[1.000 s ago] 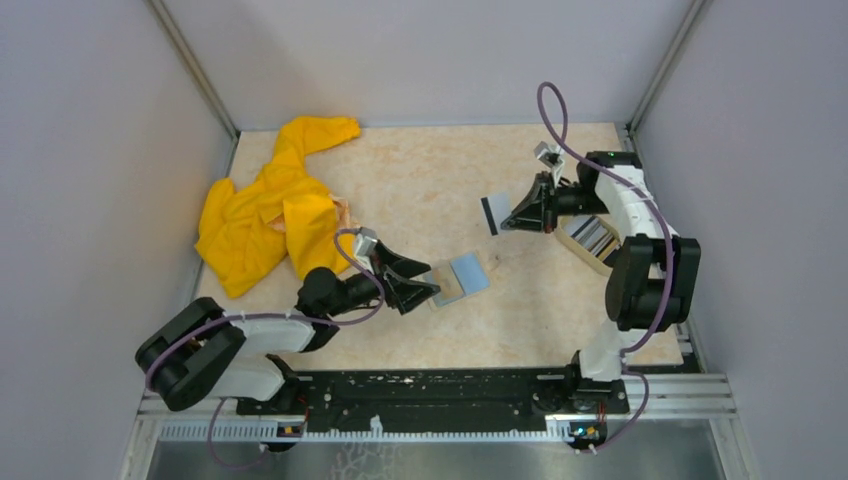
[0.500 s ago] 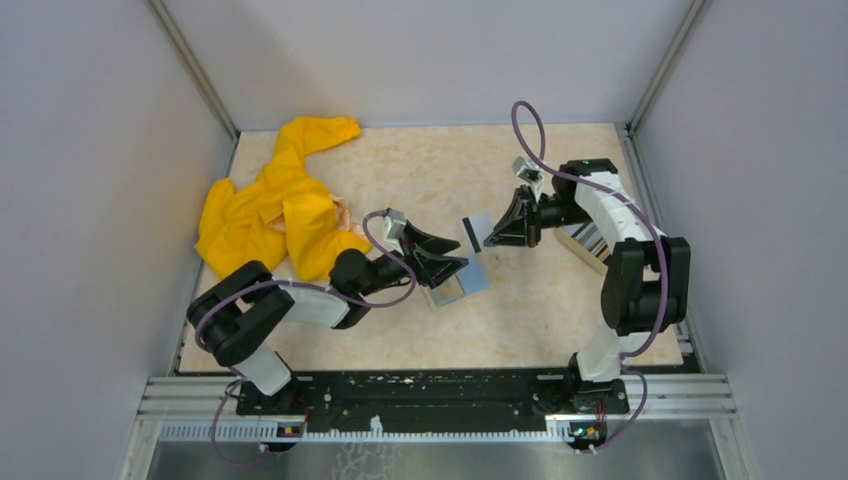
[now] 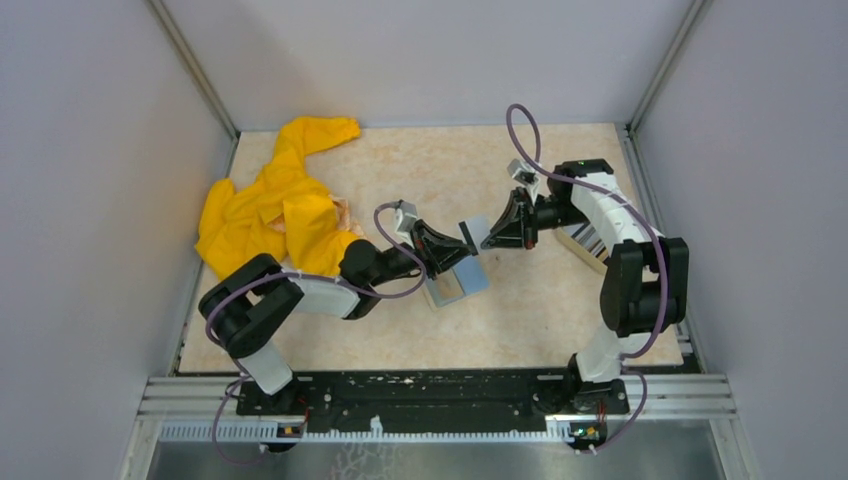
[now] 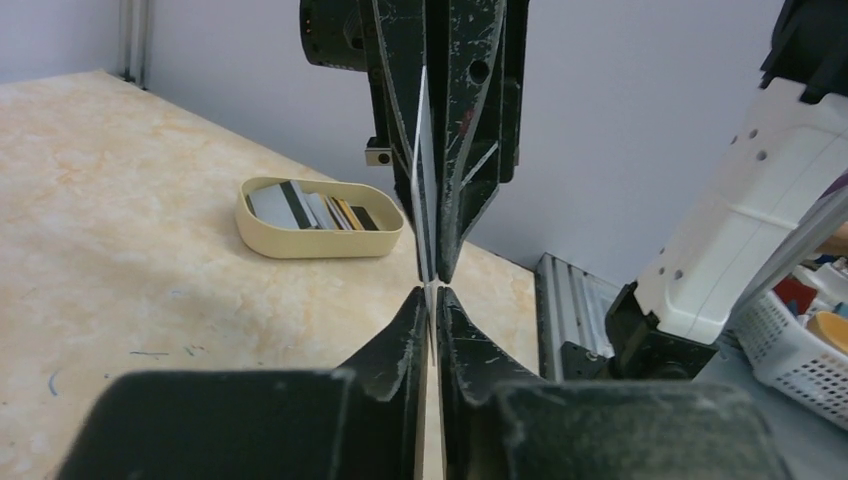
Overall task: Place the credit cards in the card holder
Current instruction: Pick up the credit card from the storage box.
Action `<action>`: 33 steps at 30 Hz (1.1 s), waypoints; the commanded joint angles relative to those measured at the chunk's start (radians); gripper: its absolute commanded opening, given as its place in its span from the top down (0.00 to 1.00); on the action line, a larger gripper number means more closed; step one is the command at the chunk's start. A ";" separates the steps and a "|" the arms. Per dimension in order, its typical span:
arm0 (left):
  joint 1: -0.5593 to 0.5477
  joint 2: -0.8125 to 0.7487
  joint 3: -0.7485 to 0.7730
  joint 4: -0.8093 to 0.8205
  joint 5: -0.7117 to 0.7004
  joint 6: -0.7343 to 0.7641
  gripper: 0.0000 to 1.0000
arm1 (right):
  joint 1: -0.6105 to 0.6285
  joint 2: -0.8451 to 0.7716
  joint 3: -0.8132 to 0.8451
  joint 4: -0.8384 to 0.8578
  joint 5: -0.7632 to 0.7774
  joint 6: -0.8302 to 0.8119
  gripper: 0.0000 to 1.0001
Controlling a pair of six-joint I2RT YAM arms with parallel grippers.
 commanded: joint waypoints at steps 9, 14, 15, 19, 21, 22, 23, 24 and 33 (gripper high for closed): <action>0.004 -0.054 -0.085 0.014 0.041 0.020 1.00 | 0.020 -0.069 0.027 0.062 0.079 0.075 0.78; 0.039 -0.165 -0.145 -0.198 0.096 0.032 1.00 | 0.020 -0.186 -0.006 0.381 0.275 0.394 0.50; 0.052 -0.185 -0.150 -0.248 0.127 0.027 1.00 | 0.021 -0.223 -0.012 0.431 0.312 0.428 0.44; 0.104 -0.240 -0.149 -0.463 0.261 0.013 1.00 | 0.020 -0.409 -0.074 0.625 0.400 0.448 0.08; 0.111 -0.261 -0.143 -0.562 0.304 0.045 1.00 | 0.020 -0.501 -0.152 0.789 0.361 0.566 0.01; 0.111 -0.269 -0.134 -0.620 0.322 0.070 1.00 | 0.021 -0.522 -0.197 0.852 0.324 0.637 0.01; 0.111 -0.277 -0.126 -0.675 0.334 0.091 1.00 | 0.020 -0.510 -0.198 0.846 0.261 0.646 0.01; 0.111 -0.283 -0.116 -0.726 0.340 0.114 1.00 | 0.021 -0.484 -0.194 0.818 0.193 0.642 0.01; 0.111 -0.304 -0.070 -0.898 0.377 0.223 1.00 | 0.194 -0.416 -0.421 1.037 0.234 0.827 0.15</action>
